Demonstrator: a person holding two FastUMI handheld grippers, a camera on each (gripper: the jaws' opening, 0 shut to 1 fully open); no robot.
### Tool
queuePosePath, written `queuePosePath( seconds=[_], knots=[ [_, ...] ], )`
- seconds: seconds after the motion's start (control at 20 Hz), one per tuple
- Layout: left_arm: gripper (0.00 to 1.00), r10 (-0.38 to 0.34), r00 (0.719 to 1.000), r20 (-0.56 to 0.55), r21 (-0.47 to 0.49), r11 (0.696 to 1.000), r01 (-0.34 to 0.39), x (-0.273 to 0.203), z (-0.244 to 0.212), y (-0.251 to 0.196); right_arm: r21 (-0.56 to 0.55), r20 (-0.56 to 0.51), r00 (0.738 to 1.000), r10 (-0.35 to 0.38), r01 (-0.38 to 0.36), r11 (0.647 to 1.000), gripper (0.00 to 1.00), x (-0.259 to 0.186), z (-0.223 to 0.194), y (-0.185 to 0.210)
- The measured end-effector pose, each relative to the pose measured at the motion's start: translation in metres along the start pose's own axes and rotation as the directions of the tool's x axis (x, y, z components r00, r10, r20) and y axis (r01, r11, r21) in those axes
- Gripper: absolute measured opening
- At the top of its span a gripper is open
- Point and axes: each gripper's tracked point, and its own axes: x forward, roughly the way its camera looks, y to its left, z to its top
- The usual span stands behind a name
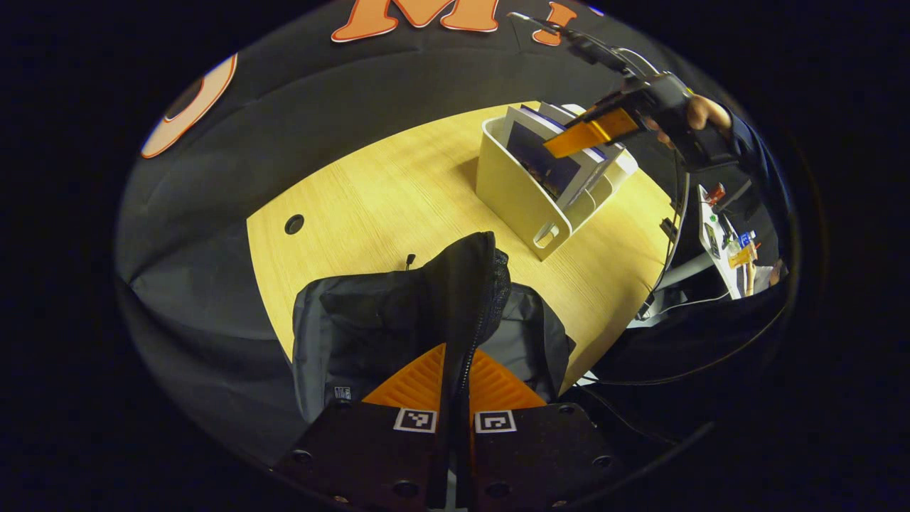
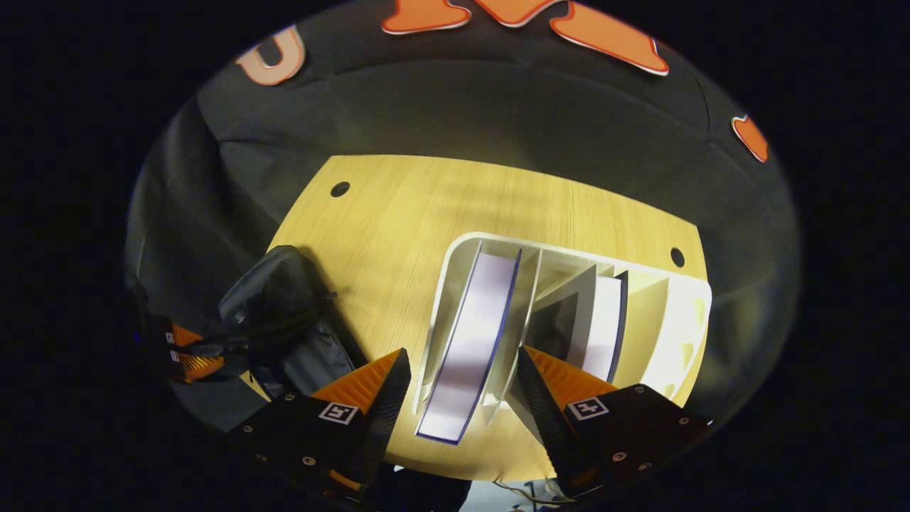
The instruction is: Open the schoolbag, grab two books from the bookshelf and put them into the schoolbag.
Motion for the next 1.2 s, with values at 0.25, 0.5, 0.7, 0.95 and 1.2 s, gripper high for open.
queuePosePath(
  seconds=[0.25, 0.5, 0.7, 0.95, 1.2],
  knots=[
    [0.06, -0.013, 1.000, -0.015, 0.027, 1.000, 0.013, 0.002, 0.001, -0.002, 0.045, -0.098, 0.995, -0.036, 0.040, 0.998, 0.77, 0.025, 0.000, -0.003],
    [0.06, -0.040, 0.999, -0.030, 0.038, 0.998, 0.041, 0.006, 0.000, -0.002, 0.090, -0.159, 0.980, -0.120, 0.136, 0.987, 0.48, 0.045, -0.008, -0.008],
    [0.06, -0.058, 0.998, -0.026, 0.052, 0.997, 0.059, 0.007, -0.003, 0.000, 0.151, -0.194, 0.973, -0.128, 0.158, 0.976, 0.40, 0.045, -0.014, -0.005],
    [0.06, -0.082, 0.996, -0.025, 0.067, 0.994, 0.084, 0.015, -0.002, 0.005, 0.185, -0.194, 0.974, -0.114, 0.150, 0.971, 0.39, 0.028, -0.026, 0.001],
    [0.06, -0.093, 0.995, -0.029, 0.095, 0.991, 0.095, 0.019, -0.006, 0.002, 0.209, -0.153, 0.984, -0.094, 0.125, 0.970, 0.39, -0.005, -0.046, 0.001]
  ],
)
